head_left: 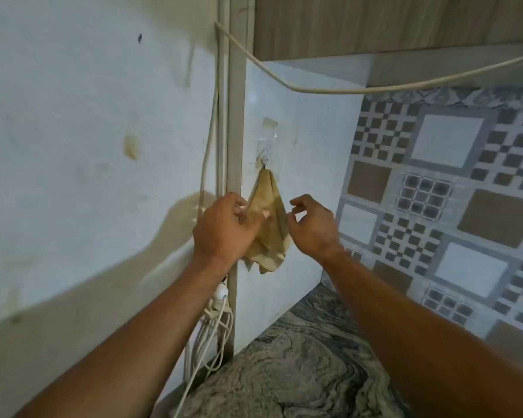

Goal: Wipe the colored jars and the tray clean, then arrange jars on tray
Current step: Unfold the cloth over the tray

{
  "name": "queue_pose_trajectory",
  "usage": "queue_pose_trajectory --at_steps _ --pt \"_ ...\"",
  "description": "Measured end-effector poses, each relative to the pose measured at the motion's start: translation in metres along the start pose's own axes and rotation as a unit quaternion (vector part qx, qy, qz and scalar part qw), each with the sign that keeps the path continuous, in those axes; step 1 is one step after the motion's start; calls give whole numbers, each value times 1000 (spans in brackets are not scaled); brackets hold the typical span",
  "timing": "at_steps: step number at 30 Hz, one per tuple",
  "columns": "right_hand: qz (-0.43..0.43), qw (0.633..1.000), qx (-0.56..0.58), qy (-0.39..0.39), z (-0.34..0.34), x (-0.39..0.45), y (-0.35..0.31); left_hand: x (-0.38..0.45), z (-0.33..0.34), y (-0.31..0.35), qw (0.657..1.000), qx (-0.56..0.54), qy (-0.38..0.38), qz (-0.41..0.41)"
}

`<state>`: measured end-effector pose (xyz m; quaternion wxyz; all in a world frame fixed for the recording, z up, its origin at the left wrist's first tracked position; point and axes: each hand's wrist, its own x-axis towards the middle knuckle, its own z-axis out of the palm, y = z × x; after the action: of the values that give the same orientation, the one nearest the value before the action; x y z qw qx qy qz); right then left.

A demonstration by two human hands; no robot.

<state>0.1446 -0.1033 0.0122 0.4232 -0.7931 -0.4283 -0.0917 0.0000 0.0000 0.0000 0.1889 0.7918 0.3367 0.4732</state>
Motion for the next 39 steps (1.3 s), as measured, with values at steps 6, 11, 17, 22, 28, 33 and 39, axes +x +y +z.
queue_pose_trajectory --at_steps 6,11,17,22,28,33,39 --pt "57 997 -6 -44 17 32 -16 3 26 -5 1000 -18 -6 13" --pt "33 998 29 35 0 38 -15 12 9 4 995 -82 45 21" --pt "-21 993 83 81 -57 32 -18 39 -31 27 990 -126 -30 63" --pt "-5 989 150 0 -96 4 -9 43 -50 44 960 -217 -178 18" --pt "54 956 266 -112 -130 -54 15 22 -46 55 939 -161 -289 97" --pt "75 954 269 -111 -167 -99 38 1 -43 76 920 -131 -336 153" --pt "101 957 215 -166 -209 -135 52 -29 -41 106 848 -177 -473 159"
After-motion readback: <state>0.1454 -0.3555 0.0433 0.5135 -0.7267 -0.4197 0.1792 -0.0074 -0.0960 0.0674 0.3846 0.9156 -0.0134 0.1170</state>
